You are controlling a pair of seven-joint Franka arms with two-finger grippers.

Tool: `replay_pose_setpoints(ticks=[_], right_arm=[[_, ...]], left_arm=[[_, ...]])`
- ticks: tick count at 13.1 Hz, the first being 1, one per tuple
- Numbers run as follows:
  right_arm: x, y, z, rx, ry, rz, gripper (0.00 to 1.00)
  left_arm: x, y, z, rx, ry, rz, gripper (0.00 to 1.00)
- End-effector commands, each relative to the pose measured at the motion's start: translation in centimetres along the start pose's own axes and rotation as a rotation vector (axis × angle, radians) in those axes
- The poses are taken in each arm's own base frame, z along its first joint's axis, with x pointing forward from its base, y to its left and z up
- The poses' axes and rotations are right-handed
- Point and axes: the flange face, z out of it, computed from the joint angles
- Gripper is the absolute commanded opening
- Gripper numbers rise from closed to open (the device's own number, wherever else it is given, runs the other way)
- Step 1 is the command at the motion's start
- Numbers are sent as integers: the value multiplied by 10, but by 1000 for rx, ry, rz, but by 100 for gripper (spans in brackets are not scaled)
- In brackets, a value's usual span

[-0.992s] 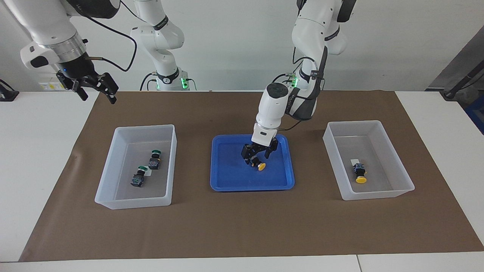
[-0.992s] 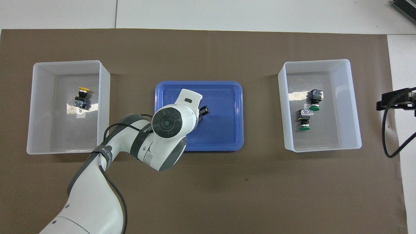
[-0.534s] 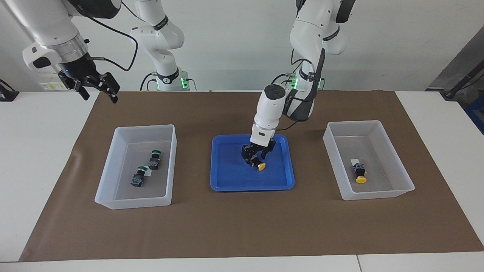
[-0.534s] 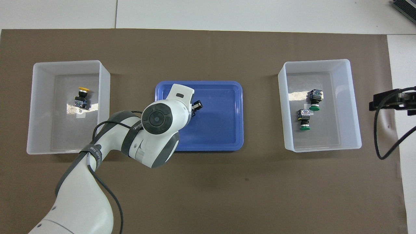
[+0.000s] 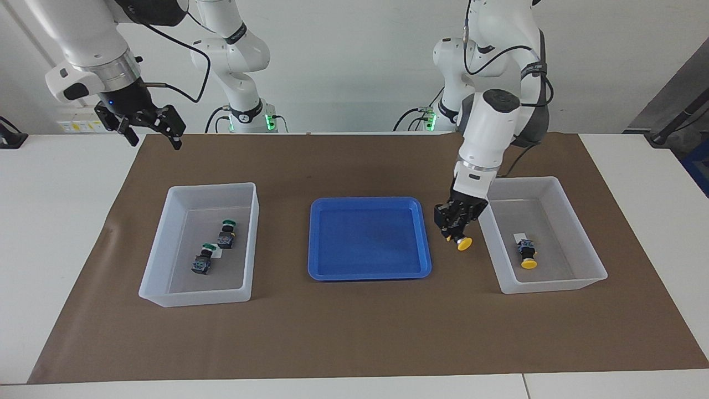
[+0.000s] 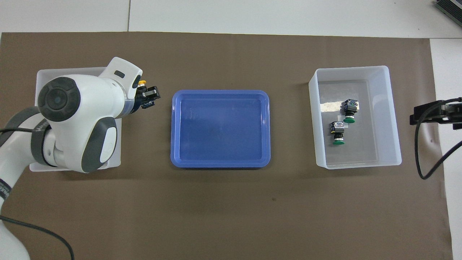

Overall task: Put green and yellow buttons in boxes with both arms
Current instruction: 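Carry the yellow button into the bin beside the left gripper, lower it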

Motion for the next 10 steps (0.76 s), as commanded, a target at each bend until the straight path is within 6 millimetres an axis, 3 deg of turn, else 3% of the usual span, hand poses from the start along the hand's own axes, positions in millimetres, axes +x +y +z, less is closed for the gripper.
replay_pose_setpoints(ticks=[1, 3, 4, 9, 10], right_arm=[[-5, -5, -1, -35, -13, -65, 100], [-7, -7, -1, -28, -19, -47, 100], [-7, -8, -1, -28, -17, -47, 100], [-10, -11, 1, 2, -40, -10, 100], [-12, -11, 1, 2, -43, -15, 100]], left_arm=[[30, -61, -14, 34, 2, 182, 0], [47, -120, -15, 54, -8, 255, 0], [51, -139, -17, 58, -31, 261, 0], [61, -169, -23, 60, -14, 293, 0], [63, -187, -24, 45, -4, 285, 0]])
